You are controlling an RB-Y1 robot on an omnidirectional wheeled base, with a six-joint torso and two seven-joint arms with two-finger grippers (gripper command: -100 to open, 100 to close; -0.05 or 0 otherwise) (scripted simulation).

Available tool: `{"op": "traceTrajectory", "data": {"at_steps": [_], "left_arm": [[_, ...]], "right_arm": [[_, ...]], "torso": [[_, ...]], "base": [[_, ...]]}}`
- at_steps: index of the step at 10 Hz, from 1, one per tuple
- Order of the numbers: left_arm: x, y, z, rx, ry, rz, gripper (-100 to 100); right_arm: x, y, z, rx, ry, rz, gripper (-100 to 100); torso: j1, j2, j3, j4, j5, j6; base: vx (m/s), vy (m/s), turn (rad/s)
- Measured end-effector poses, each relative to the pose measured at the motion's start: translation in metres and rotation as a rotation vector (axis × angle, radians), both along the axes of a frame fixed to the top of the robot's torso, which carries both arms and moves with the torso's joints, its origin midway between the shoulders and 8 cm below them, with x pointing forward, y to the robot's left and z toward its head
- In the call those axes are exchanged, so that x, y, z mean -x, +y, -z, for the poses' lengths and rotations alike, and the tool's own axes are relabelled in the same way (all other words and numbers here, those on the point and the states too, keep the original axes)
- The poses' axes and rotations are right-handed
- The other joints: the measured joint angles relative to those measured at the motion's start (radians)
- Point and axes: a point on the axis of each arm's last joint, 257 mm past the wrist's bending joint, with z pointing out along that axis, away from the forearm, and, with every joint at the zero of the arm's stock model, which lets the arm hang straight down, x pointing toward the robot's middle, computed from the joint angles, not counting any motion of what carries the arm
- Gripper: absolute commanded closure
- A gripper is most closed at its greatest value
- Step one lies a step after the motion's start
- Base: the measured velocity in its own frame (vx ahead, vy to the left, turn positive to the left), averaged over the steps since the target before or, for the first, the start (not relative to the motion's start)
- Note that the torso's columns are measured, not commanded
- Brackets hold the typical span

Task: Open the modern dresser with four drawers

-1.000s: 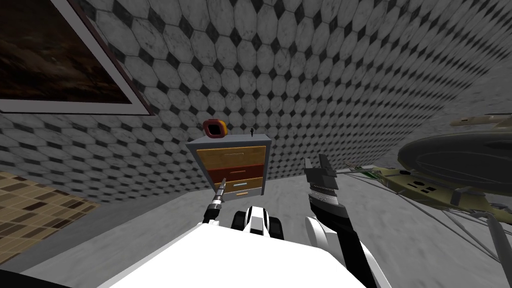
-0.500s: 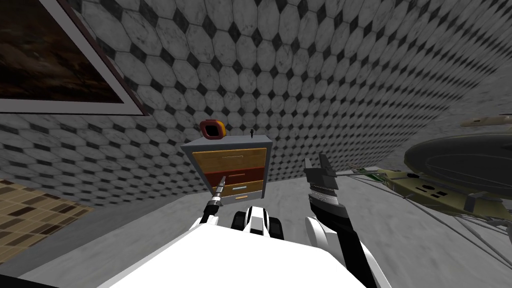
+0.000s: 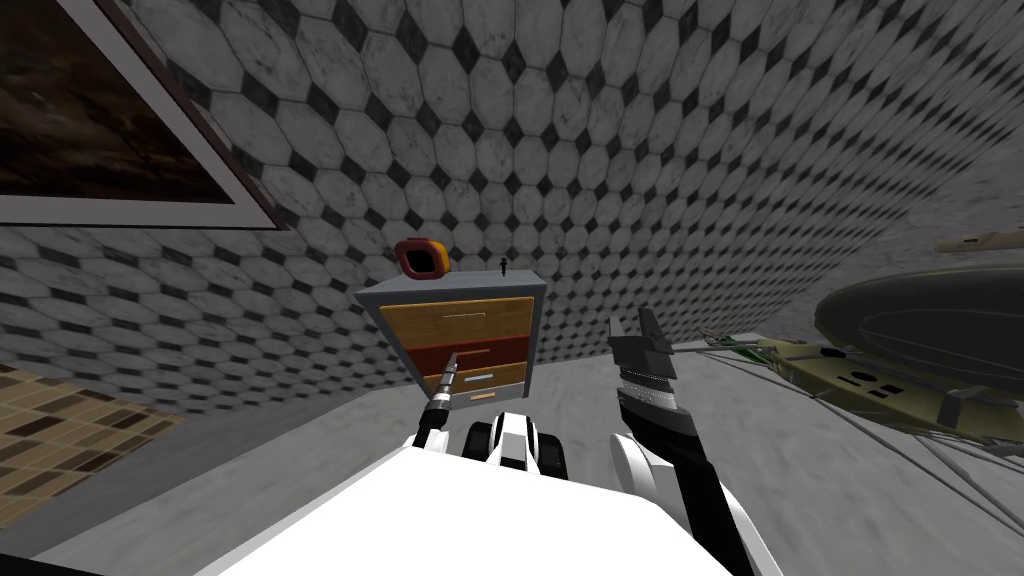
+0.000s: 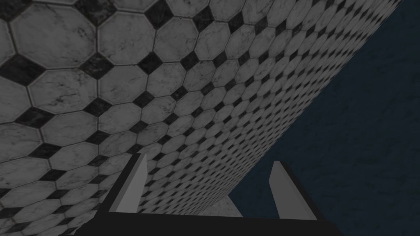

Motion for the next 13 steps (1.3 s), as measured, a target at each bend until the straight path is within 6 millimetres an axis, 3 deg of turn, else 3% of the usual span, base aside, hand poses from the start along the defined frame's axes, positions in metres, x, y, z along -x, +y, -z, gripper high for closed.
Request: {"op": "traceTrajectory", "data": {"at_steps": [2, 3, 12, 13], "left_arm": [[-0.01, 0.003, -0.004, 0.0, -0.001, 0.0, -100], [-0.011, 0.003, -0.004, 0.0, 0.0, 0.0, 100], [-0.009, -0.008, -0.008, 0.002, 0.003, -0.008, 100], [-0.008, -0.011, -0.008, 0.002, 0.003, -0.008, -100]], "right_arm": [[0.0, 0.0, 0.0, 0.0, 0.0, 0.0, 0], [0.0, 0.0, 0.0, 0.0, 0.0, 0.0, 0], [0.0, 0.0, 0.0, 0.0, 0.0, 0.0, 0], [0.0, 0.0, 0.0, 0.0, 0.0, 0.0, 0]], "torso": [[0.0, -0.005, -0.003, -0.001, 0.0, 0.0], [0.0, -0.001, -0.001, -0.001, 0.0, 0.0], [-0.001, 0.002, 0.001, 0.0, 0.0, 0.001], [-0.001, 0.002, 0.001, 0.0, 0.0, 0.001]], "base": [[0.046, 0.005, 0.0], [0.007, 0.001, 0.001], [-0.171, -0.027, -0.009], [-0.136, -0.029, 0.033]]}}
